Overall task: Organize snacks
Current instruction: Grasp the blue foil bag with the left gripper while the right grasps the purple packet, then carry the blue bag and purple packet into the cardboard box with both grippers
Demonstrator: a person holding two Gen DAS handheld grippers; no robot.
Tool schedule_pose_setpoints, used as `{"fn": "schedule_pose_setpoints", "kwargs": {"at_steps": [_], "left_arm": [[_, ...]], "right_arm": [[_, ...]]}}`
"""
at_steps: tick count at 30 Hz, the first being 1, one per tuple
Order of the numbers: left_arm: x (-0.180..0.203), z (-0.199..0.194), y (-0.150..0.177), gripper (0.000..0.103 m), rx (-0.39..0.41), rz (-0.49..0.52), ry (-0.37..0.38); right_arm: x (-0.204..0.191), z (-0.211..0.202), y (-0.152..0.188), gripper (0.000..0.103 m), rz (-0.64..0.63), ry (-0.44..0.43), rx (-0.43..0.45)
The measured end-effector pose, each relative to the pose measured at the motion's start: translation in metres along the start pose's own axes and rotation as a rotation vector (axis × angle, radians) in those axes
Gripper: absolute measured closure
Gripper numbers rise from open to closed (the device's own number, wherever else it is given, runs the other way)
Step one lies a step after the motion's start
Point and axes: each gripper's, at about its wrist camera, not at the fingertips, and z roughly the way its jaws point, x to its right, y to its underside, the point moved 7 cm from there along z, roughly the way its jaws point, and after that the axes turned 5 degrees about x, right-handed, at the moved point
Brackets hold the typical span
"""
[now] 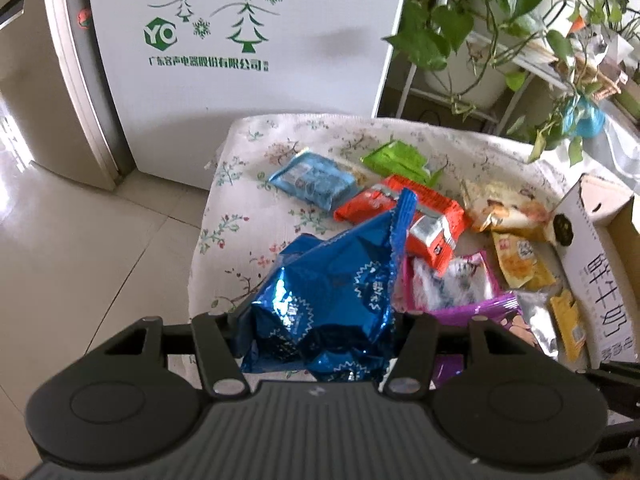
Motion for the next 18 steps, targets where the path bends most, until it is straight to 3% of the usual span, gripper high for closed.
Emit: {"fn": "schedule_pose_setpoints", "kwargs": {"at_steps": [18], "left_arm": [[0.026, -0.019, -0.017, 0.046, 0.050, -0.030, 0.045]], "right_arm": [[0.017, -0.036, -0.025, 0.036, 0.041, -0.009, 0.117]]}}
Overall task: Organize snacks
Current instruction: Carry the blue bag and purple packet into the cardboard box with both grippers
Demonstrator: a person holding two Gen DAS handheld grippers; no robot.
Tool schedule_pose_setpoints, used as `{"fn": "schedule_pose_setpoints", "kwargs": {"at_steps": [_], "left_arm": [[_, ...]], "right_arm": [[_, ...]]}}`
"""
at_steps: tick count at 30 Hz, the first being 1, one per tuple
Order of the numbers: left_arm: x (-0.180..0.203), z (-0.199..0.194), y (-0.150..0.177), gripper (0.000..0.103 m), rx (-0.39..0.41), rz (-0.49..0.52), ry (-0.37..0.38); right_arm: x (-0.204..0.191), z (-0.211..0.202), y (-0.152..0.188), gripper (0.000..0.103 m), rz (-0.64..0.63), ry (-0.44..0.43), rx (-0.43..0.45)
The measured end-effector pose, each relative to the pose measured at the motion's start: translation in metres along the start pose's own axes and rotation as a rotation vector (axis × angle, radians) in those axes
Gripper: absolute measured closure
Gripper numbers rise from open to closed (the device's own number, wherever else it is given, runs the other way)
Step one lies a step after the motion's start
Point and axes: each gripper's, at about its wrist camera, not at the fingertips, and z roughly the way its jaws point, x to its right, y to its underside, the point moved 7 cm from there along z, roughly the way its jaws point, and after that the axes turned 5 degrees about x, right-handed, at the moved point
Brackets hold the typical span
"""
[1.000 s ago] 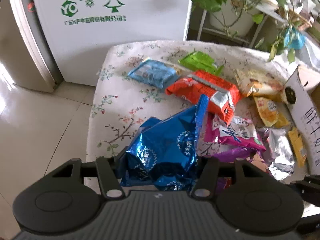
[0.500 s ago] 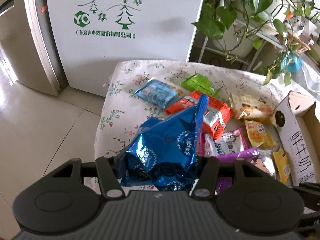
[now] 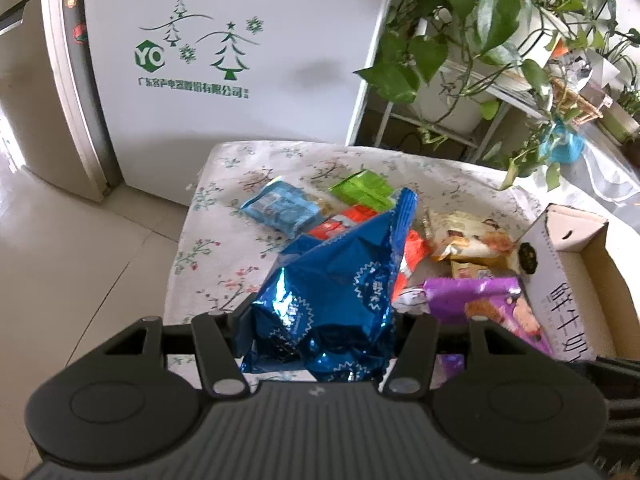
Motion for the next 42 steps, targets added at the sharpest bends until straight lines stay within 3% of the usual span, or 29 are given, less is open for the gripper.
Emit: {"fn": "schedule_pose_setpoints", "kwargs": {"at_steps": [14, 32, 42], "left_arm": [[0.056, -0.006, -0.007, 0.046, 0.021, 0.021, 0.092], [0.139, -0.017, 0.003, 0.046, 0.016, 0.108, 0.248], [0.199, -0.016, 0.023, 0.046, -0.024, 0.126, 0.356]], "right_arm": [[0.053, -0.041, -0.033, 0.036, 0.124, 0.084, 0.138], [0.120, -0.084, -0.040, 0.036, 0.291, 0.179, 0.235], [0.165, -0.109, -0.036, 0.036, 0.449, 0.248, 0.285]]}}
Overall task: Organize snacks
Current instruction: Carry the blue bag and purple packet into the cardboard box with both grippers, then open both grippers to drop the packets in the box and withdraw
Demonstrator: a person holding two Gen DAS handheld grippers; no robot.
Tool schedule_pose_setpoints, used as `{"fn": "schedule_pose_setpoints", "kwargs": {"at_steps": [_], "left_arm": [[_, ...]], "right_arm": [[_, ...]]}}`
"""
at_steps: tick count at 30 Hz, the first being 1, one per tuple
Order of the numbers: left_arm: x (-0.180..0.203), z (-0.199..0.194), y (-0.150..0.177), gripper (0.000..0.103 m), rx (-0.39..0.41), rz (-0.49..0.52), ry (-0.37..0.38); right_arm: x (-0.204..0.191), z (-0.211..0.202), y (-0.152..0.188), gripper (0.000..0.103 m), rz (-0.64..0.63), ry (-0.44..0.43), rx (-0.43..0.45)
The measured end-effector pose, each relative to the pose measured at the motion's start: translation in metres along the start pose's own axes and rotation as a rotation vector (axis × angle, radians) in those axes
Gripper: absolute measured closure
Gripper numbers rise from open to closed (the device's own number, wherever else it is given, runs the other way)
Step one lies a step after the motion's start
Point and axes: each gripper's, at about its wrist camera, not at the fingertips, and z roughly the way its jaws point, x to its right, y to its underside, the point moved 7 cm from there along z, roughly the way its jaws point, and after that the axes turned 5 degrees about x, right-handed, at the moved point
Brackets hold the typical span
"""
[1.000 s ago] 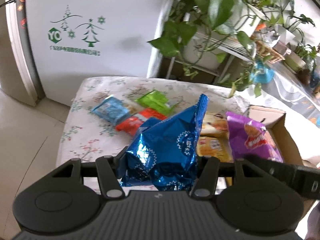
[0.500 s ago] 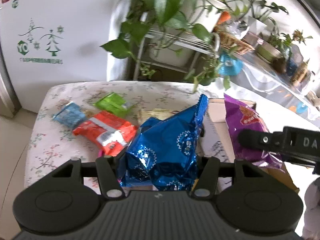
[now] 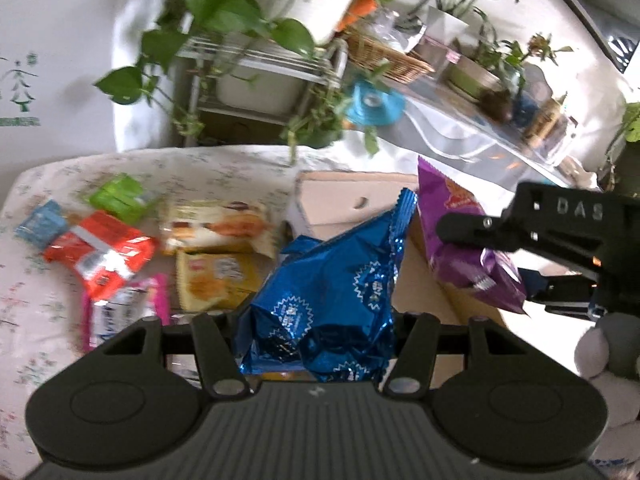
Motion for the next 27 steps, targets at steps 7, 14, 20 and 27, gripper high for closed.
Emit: {"fn": "schedule_pose_setpoints", "kwargs": {"at_steps": [7, 14, 20, 27], "left_arm": [[0.035, 0.016, 0.006, 0.046, -0.031, 0.005, 0.040], [0.060, 0.037, 0.013, 0.045, -0.066, 0.021, 0.061], [0.070, 0.045, 0.015, 0.028, -0.090, 0.055, 0.072], [0.052, 0.018, -0.001, 0.015, -0.037, 0.149, 0.059]], "right_arm": [[0.026, -0.006, -0.011, 0.036, 0.109, 0.036, 0.020], [0.046, -0.006, -0.015, 0.035, 0.195, 0.085, 0.029], [0.054, -0.006, -0.019, 0.022, 0.247, 0.102, 0.040], [0.045, -0.004, -0.020, 0.019, 0.228, 0.058, 0.037]]}}
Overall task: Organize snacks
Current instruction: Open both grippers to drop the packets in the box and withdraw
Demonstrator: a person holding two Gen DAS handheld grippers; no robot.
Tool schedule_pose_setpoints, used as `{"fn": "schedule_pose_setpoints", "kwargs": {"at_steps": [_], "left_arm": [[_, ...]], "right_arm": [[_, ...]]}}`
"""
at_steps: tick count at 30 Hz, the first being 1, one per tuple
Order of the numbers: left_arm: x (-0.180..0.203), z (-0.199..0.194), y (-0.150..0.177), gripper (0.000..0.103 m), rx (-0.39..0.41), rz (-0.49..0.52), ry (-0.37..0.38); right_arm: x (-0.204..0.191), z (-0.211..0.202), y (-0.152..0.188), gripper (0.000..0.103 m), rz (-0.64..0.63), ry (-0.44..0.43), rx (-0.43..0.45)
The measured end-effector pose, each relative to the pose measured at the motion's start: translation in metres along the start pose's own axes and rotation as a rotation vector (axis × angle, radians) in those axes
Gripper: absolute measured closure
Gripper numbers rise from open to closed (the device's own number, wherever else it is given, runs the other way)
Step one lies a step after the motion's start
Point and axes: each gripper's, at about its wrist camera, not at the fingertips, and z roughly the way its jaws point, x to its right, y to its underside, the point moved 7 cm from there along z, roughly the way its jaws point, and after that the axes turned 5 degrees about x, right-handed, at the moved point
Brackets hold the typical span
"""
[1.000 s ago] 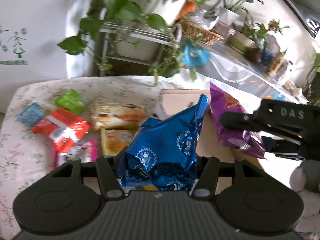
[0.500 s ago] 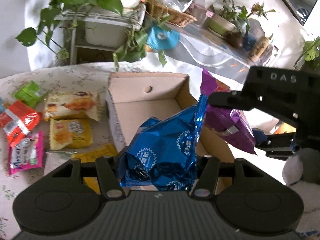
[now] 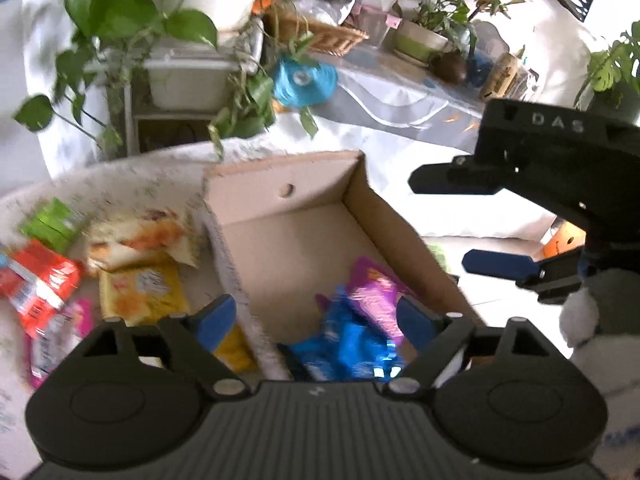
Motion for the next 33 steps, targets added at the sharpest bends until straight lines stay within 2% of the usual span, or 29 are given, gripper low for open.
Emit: {"fn": "schedule_pose_setpoints", "kwargs": {"at_steps": [6, 13, 16, 20, 26, 30, 33], "left_arm": [[-0.049, -0.025, 0.005, 0.012, -0.011, 0.015, -0.067], [-0.103, -0.040, 0.033, 0.012, -0.042, 0.014, -0.172], [-0.114, -0.036, 0.040, 0.012, -0.047, 0.021, -0.198], [-0.117, -0.027, 0.046, 0.012, -0.067, 0.028, -0.188], [-0.117, -0.008, 0.061, 0.012, -0.111, 0.068, -0.185], [-0.115, 0.002, 0.067, 0.012, -0.115, 0.112, -0.186], [-0.113, 0.008, 0.069, 0.012, -0.107, 0.128, -0.171]], "right_arm": [[-0.021, 0.004, 0.009, 0.017, -0.067, -0.076, -0.031], [-0.049, 0.009, 0.026, 0.016, -0.144, -0.188, -0.095], [-0.058, 0.012, 0.036, 0.016, -0.140, -0.235, -0.146], [-0.066, 0.018, 0.052, 0.016, -0.119, -0.269, -0.224], [-0.070, 0.021, 0.076, 0.016, -0.081, -0.265, -0.321], [-0.067, 0.031, 0.089, 0.015, -0.029, -0.201, -0.358], [-0.062, 0.037, 0.095, 0.015, 0.006, -0.129, -0.353]]}}
